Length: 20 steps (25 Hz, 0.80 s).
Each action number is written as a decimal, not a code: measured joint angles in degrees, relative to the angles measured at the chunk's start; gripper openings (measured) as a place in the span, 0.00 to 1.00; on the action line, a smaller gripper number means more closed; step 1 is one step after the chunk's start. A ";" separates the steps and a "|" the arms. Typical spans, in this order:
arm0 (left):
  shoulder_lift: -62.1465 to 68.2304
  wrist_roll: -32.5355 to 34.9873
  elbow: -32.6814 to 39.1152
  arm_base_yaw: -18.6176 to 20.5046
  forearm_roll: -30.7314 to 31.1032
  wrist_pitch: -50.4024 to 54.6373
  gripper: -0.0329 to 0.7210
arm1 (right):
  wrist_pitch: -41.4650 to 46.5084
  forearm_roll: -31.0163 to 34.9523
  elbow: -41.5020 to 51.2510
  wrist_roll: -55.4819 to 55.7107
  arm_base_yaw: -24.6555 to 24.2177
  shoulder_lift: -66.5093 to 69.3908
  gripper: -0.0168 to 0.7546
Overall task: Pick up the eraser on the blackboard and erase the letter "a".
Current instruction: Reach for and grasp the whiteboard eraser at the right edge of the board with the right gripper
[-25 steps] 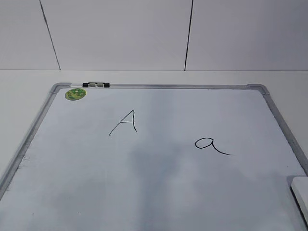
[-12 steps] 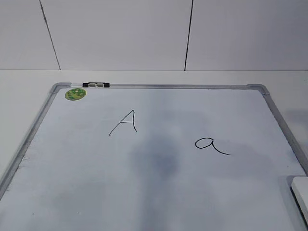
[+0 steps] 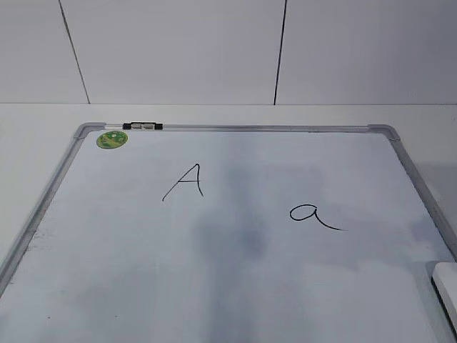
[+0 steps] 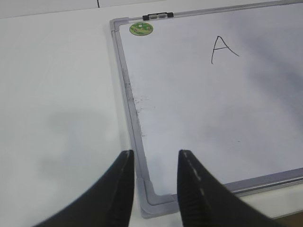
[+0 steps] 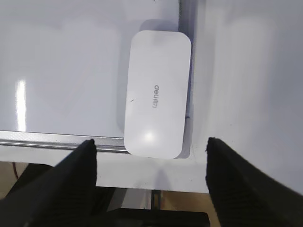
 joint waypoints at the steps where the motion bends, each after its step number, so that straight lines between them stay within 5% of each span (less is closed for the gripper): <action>1: 0.00 0.00 0.00 0.00 0.00 0.00 0.36 | -0.11 0.11 0.00 0.00 0.00 1.10 0.76; 20: 0.00 -0.11 0.00 0.00 0.00 0.00 0.36 | -4.24 1.49 -0.10 -0.14 -0.09 10.48 0.80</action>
